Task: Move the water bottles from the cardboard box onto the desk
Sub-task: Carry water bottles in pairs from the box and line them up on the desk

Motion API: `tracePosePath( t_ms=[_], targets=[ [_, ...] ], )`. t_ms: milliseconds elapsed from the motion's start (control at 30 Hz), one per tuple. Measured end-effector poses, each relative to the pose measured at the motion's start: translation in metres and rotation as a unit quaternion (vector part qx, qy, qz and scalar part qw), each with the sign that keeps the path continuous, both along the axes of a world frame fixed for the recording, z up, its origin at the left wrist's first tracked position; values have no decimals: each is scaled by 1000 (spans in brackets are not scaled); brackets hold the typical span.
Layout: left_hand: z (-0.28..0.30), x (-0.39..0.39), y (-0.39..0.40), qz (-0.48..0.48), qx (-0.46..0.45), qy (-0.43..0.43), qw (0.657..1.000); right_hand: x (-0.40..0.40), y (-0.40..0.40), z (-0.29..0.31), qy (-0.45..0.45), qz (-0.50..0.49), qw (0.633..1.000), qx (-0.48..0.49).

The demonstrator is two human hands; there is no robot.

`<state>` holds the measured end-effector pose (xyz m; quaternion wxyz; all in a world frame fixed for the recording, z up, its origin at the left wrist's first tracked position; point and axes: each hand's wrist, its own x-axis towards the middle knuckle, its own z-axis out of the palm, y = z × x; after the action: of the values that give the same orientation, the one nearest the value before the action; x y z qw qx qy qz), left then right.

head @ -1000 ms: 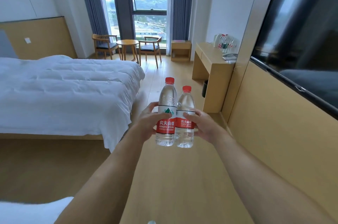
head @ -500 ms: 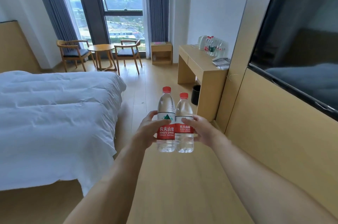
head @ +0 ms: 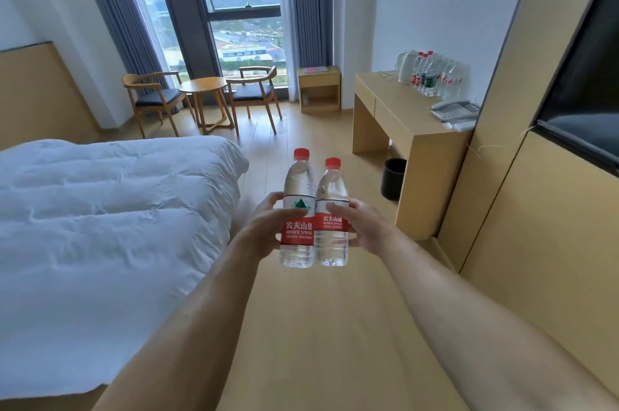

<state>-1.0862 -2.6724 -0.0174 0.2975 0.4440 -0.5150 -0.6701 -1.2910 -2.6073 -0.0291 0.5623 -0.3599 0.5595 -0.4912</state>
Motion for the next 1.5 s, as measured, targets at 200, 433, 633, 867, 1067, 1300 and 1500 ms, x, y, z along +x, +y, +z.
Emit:
tracePosePath(
  t_ms=[200,433,633,867,1067,1300,1500],
  targets=[
    [10,-29,-108,25,3,7,1000,-34,-122,9,7,39,999,5],
    [-9,-55,-215,25,28,24,999,-62,-226,-4,19,49,998,27],
    [-30,-87,-350,-12,29,28,999,-90,-343,-16,23,13,999,38],
    [-27,-133,-492,-87,36,28,995,-125,-462,-11,22,-61,996,56],
    [-11,-178,-605,-143,37,24,989,-156,-557,4,20,-118,992,50],
    [-24,-238,-711,-181,33,-10,983,-208,-649,-10,2,-161,985,56],
    [-31,-295,-806,-161,23,-36,986,-267,-755,-27,-23,-149,987,63]
  ],
)
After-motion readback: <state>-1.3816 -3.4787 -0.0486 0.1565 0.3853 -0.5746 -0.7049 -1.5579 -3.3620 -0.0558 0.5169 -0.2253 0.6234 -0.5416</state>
